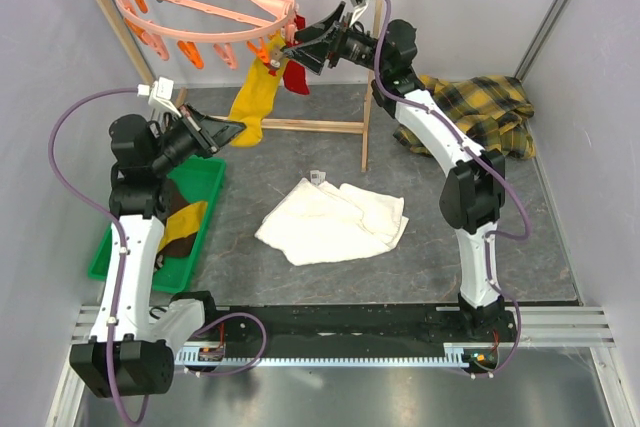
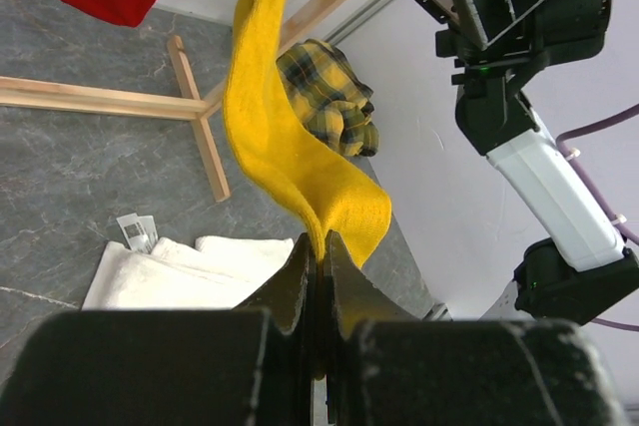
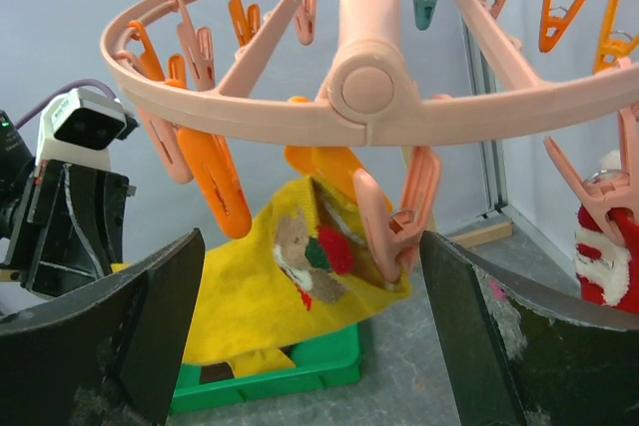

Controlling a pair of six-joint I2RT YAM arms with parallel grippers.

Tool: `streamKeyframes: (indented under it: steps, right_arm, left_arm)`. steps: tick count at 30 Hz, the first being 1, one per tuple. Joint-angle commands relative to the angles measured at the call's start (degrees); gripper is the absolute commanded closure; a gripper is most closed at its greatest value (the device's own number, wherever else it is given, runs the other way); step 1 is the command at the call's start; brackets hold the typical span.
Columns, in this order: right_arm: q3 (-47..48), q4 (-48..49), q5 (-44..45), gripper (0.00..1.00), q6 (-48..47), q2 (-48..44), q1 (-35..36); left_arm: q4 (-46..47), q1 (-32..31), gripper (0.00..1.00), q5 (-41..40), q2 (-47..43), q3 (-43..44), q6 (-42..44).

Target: Remove the socks clipped to the hanger

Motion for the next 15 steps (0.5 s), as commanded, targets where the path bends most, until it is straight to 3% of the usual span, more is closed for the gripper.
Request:
streamKeyframes:
  steps: [1,7,15]
  right_arm:
    - [2.62,8.58,-1.99,0.04,2.98,2.19,-0.14]
    - [4.11,16.59,-2.96,0.03,8.27,4.83,-0.14]
    - [6.31,15.73,-3.05,0.02,7.93,5.53,-0.05]
  left_arm:
    - [-0.44,1.32,0.97,2.37,0.33,3.20,-1.42]
    - [-3.69,2.55,0.98,1.06,1.04,5.92,0.69]
    - [-7.04,3.52,0.98,-0.79,1.04,7.95,2.10]
